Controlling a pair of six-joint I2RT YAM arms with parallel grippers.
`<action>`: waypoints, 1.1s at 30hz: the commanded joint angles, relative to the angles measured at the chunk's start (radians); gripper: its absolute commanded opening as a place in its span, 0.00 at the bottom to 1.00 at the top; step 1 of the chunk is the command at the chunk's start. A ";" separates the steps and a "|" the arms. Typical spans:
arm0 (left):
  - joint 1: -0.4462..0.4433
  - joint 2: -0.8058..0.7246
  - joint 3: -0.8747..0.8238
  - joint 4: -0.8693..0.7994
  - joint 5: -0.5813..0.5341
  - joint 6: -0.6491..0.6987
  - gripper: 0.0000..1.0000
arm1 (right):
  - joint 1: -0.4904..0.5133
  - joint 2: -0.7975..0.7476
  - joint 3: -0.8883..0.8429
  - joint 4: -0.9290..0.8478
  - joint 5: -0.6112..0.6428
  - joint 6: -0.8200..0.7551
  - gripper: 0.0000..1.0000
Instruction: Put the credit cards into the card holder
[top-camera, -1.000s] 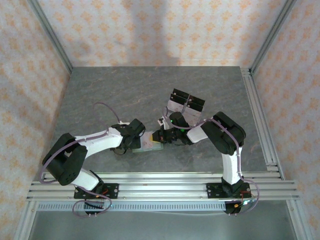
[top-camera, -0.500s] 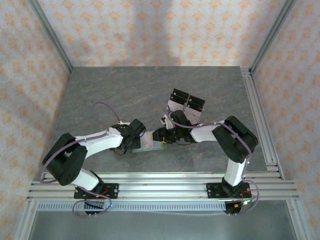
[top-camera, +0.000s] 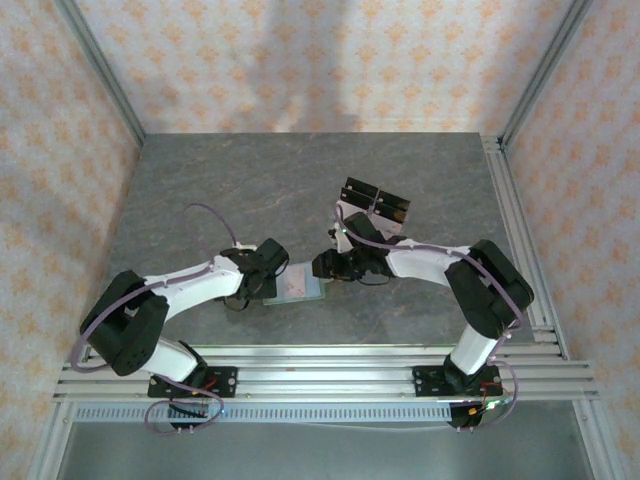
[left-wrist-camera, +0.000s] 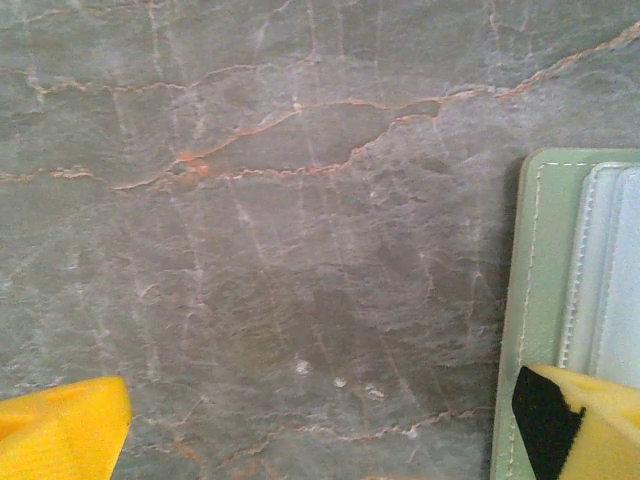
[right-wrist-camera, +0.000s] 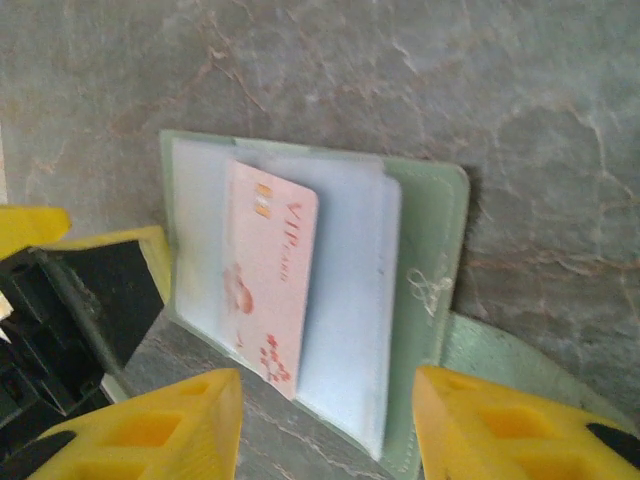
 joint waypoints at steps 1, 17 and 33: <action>0.001 -0.037 0.040 -0.069 -0.067 -0.009 1.00 | 0.027 -0.015 0.061 -0.106 0.069 -0.024 0.46; 0.003 -0.027 0.023 -0.066 -0.078 -0.017 1.00 | 0.055 0.114 0.130 -0.042 0.043 0.027 0.29; 0.002 0.002 0.000 -0.029 -0.058 -0.021 1.00 | 0.068 0.192 0.157 0.027 -0.020 0.068 0.25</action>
